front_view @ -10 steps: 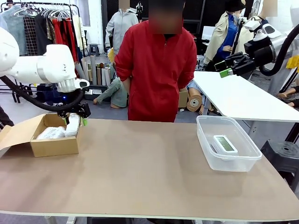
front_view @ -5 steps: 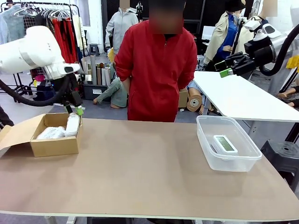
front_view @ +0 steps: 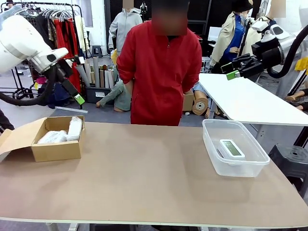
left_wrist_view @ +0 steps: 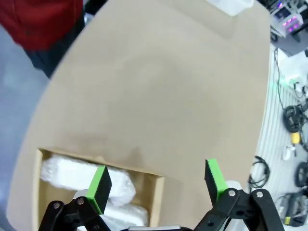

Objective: Separate and place wrapped and unwrapped clocks.
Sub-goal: If the picked Digital clock is wrapped, place it in the Package Box ; if not, place it in the Organizing box.

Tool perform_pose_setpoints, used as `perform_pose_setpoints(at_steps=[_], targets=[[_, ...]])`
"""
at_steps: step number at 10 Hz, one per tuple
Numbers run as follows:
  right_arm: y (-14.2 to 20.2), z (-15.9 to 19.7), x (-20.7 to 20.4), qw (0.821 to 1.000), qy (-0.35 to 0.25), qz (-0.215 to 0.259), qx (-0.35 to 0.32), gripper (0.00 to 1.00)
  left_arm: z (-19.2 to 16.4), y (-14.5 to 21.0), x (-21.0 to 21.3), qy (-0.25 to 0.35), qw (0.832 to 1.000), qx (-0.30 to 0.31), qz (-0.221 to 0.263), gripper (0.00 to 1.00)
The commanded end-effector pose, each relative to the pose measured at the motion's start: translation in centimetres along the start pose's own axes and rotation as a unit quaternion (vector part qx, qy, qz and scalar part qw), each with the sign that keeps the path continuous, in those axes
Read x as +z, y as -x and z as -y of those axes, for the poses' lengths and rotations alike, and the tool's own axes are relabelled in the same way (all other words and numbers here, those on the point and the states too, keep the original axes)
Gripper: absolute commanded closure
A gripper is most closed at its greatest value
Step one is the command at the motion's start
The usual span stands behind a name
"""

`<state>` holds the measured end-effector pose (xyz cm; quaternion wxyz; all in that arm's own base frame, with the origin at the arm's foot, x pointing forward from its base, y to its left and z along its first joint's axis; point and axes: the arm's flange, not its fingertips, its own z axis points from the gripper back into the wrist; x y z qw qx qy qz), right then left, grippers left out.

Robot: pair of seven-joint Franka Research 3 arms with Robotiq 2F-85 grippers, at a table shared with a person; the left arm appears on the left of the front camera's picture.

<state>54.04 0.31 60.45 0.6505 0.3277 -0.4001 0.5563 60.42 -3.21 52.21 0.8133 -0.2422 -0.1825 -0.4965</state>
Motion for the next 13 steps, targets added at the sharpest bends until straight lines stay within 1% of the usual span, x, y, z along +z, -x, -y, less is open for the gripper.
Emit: perform_pose_setpoints(at_steps=[1, 2, 3, 4, 8, 9, 10, 11, 12, 13], targets=[[-0.1, -0.1, 0.1, 1.000, -0.003, 0.002, 0.009, 0.00, 0.7, 0.9, 0.5, -0.011, 0.996, -0.061, 0.060, 0.00], [-0.1, -0.1, 0.1, 1.000, -0.003, 0.002, 0.009, 0.00, 0.7, 0.9, 0.9, -0.007, 0.995, -0.065, 0.070, 0.00], [-0.1, -0.1, 0.1, 1.000, -0.003, 0.002, 0.009, 0.00, 0.4, 0.4, 0.4, -0.041, 0.998, 0.028, 0.049, 0.00], [-0.1, -0.1, 0.1, 1.000, -0.003, 0.002, 0.009, 0.00, -0.1, -0.2, 1.3, -0.014, 0.998, -0.050, 0.043, 0.00], [-0.1, -0.1, 0.1, 1.000, -0.003, 0.002, 0.009, 0.00, -0.1, -0.2, 1.3, -0.014, 0.998, -0.050, 0.043, 0.00], [-0.1, -0.1, 0.1, 1.000, -0.003, 0.002, 0.009, 0.00, 0.0, -0.3, 1.0, -0.016, 0.998, -0.040, 0.046, 0.00], [-0.1, -0.1, 0.1, 1.000, -0.003, 0.002, 0.009, 0.00, 0.0, -0.2, 1.7, -0.023, 0.994, -0.101, 0.038, 0.00], [-0.1, -0.1, 0.1, 1.000, -0.003, 0.002, 0.009, 0.00, 0.4, -0.1, 2.0, -0.029, 0.978, -0.201, 0.042, 0.00], [-0.1, -0.1, 0.1, 1.000, -0.003, 0.002, 0.009, 0.00, 0.7, -0.3, 2.2, -0.033, 0.969, -0.246, 0.022, 0.00], [-0.1, -0.1, 0.1, 1.000, -0.003, 0.002, 0.009, 0.00, 0.4, -0.5, 2.7, -0.024, 0.962, -0.270, 0.020, 0.00]])
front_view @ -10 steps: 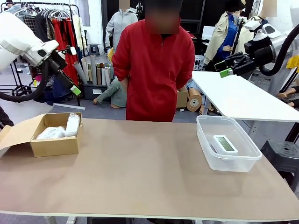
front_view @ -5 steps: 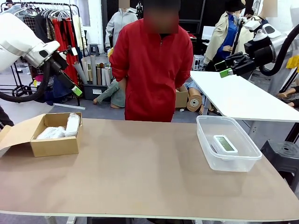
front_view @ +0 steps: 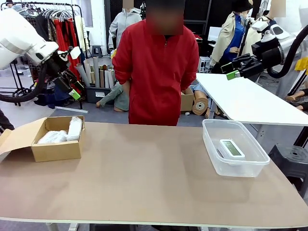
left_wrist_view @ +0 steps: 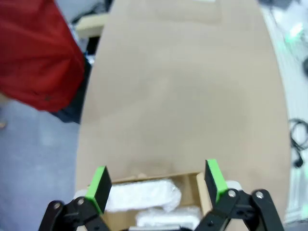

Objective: Separate and place wrapped and unwrapped clocks.
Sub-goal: If the picked Digital clock is wrapped, place it in the Package Box ; if not, place it in the Organizing box.

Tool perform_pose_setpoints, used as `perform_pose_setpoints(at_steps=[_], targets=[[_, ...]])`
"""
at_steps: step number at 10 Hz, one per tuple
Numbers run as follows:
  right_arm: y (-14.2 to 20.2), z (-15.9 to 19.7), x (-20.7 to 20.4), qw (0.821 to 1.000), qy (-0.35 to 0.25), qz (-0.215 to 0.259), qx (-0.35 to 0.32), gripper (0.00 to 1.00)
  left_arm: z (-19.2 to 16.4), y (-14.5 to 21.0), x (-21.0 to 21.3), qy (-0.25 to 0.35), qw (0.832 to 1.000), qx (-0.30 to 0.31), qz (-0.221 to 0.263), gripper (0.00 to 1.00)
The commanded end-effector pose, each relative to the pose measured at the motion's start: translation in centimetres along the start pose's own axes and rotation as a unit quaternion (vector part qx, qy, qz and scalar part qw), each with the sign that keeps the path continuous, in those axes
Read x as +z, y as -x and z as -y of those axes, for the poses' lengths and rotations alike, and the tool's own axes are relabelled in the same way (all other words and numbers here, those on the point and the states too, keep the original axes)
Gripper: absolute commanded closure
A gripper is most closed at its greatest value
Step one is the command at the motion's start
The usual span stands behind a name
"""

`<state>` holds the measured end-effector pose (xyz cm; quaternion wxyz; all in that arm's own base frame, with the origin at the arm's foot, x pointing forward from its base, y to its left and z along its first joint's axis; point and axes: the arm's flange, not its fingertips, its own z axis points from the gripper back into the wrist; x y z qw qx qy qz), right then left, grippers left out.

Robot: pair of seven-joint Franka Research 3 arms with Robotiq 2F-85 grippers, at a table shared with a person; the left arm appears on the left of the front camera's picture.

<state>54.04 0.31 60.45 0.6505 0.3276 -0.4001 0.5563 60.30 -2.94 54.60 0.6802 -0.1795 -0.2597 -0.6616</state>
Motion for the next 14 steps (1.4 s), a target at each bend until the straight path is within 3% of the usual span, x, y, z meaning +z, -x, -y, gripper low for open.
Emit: perform_pose_setpoints(at_steps=[1, 3, 7, 11, 14], targets=[[-0.1, -0.1, 0.1, 1.000, -0.003, 0.002, 0.009, 0.00, 0.0, 0.2, 1.0, -0.006, 0.998, -0.064, 0.010, 0.00], [-0.1, -0.1, 0.1, 1.000, -0.003, 0.002, 0.009, 0.00, -0.5, -0.4, 2.1, 0.001, 0.998, -0.057, 0.017, 0.00], [-0.1, -0.1, 0.1, 1.000, -0.003, 0.002, 0.009, 0.00, -0.3, -1.5, 3.4, 0.010, 0.999, 0.022, 0.035, 0.00], [-0.1, -0.1, 0.1, 1.000, -0.003, 0.002, 0.009, 0.00, -0.9, -1.6, 4.4, 0.018, 0.995, 0.020, 0.099, 0.00], [-0.1, -0.1, 0.1, 1.000, -0.003, 0.002, 0.009, 0.00, -0.9, -1.6, 4.3, 0.011, 0.994, 0.024, 0.109, 0.00]])
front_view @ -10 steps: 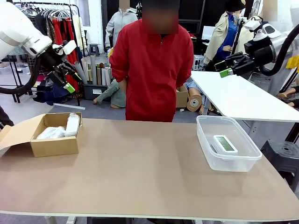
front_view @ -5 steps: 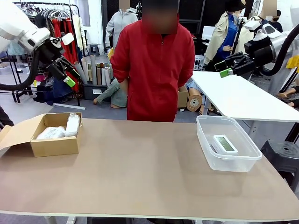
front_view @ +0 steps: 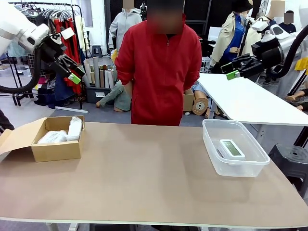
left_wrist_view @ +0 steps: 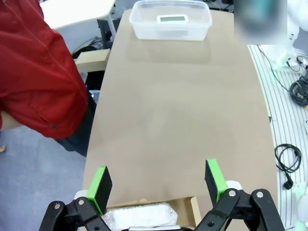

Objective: Separate and place wrapped and unwrapped clocks.
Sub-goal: If the picked Digital clock is wrapped, place it in the Package Box ; if not, place it in the Organizing box.

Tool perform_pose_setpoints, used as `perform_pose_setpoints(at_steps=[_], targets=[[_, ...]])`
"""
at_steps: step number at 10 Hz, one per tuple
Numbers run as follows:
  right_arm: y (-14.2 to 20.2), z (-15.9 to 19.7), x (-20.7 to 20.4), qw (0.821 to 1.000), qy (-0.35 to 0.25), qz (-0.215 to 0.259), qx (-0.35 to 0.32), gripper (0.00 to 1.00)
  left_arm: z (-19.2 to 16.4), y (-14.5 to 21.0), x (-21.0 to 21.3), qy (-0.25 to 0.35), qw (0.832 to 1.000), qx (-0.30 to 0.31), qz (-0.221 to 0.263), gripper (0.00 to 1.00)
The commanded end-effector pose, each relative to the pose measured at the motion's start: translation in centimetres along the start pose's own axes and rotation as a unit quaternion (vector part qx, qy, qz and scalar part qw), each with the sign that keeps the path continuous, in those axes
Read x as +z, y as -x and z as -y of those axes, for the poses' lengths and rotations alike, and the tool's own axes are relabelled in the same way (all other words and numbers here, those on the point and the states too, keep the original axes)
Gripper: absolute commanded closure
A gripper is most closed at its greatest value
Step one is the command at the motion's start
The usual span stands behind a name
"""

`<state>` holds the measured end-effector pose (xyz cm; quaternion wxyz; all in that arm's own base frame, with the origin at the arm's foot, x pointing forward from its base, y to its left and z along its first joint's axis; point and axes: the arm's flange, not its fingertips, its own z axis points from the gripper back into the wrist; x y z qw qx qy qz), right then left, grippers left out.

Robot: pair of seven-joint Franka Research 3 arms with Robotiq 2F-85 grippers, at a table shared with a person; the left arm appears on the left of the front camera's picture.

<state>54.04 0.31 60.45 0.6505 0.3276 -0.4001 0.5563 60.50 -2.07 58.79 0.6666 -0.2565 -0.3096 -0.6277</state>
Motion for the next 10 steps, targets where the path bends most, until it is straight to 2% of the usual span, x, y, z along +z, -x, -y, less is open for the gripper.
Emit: perform_pose_setpoints(at_steps=[1, 2, 3, 4, 10], targets=[[-0.14, -0.11, 0.12, 1.000, -0.003, 0.002, 0.009, 0.00, -0.13, -0.03, 0.39, -0.005, 1.000, -0.001, 0.016, 0.00], [-0.14, -0.11, 0.12, 1.000, -0.003, 0.002, 0.009, 0.00, -0.10, -0.07, 0.43, -0.011, 1.000, -0.003, 0.009, 0.00], [-0.14, -0.11, 0.12, 1.000, -0.003, 0.002, 0.009, 0.00, -0.28, -0.13, 0.37, -0.073, 0.997, 0.014, -0.028, 0.00], [-0.14, -0.11, 0.12, 1.000, -0.003, 0.002, 0.009, 0.00, -0.07, -0.04, 0.11, -0.003, 1.000, 0.000, 0.002, 0.00], [-0.14, -0.11, 0.12, 1.000, -0.003, 0.002, 0.009, 0.00, -0.07, -0.04, 0.11, -0.003, 1.000, 0.000, 0.002, 0.00]])
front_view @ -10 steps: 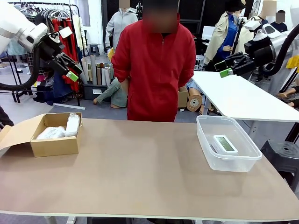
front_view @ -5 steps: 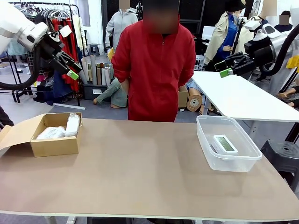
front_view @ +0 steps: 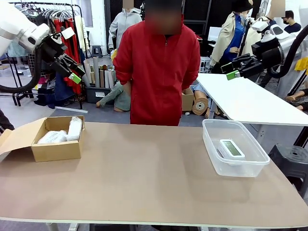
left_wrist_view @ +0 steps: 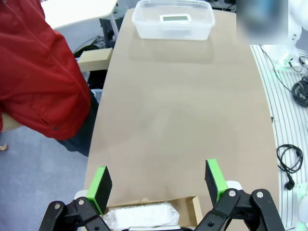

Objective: Separate and place wrapped and unwrapped clocks.
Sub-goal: If the picked Digital clock is wrapped, place it in the Package Box ; if not, place it in the Organizing box.

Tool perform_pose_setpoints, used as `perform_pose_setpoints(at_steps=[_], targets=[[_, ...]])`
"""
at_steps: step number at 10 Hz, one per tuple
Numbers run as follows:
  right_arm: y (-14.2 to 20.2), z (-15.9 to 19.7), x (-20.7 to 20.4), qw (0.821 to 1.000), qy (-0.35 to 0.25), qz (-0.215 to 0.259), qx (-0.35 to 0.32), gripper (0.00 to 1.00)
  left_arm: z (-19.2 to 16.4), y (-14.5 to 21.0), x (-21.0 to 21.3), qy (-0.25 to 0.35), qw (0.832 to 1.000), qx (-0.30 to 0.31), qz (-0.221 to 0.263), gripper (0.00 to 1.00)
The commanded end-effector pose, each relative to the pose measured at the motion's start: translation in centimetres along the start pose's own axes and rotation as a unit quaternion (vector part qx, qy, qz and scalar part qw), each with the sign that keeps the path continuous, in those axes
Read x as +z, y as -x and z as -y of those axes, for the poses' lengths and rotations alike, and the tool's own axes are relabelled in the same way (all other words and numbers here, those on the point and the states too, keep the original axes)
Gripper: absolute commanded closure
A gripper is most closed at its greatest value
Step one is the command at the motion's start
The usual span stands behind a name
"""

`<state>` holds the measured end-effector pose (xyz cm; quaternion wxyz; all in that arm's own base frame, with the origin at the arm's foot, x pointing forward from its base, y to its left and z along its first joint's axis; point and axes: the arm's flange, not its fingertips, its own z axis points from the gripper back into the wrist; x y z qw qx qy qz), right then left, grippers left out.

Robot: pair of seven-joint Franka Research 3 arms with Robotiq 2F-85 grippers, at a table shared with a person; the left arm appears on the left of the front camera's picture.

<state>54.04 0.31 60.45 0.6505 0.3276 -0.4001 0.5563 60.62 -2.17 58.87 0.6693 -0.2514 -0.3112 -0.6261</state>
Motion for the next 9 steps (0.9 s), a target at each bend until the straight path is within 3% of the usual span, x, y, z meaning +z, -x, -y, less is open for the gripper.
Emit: perform_pose_setpoints(at_steps=[1, 9], targets=[[-0.14, -0.11, 0.12, 1.000, -0.003, 0.002, 0.009, 0.00, 0.04, 0.09, 0.14, 0.002, 1.000, -0.001, 0.005, 0.00], [-0.14, -0.11, 0.12, 1.000, -0.003, 0.002, 0.009, 0.00, 0.04, 0.09, 0.14, 0.002, 1.000, -0.001, 0.005, 0.00]])
